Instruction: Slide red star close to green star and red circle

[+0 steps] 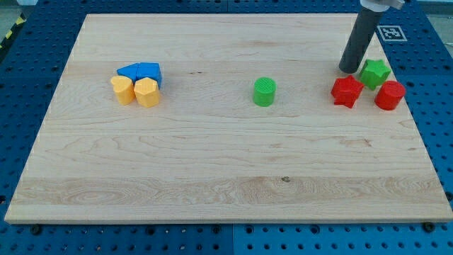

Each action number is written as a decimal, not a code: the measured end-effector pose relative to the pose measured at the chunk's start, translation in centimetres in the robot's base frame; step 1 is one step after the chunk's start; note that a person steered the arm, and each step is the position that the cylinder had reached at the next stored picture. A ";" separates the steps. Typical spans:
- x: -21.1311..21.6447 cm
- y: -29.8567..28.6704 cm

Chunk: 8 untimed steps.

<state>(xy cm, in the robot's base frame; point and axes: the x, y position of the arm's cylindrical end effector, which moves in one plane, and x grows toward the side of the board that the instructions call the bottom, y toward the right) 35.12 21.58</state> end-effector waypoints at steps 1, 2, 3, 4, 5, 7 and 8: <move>-1.6 0.0; -3.3 0.5; -2.1 3.0; 1.0 5.2; 2.5 5.8; 1.2 -1.9; 1.6 -4.8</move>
<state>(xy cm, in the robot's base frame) 36.75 16.81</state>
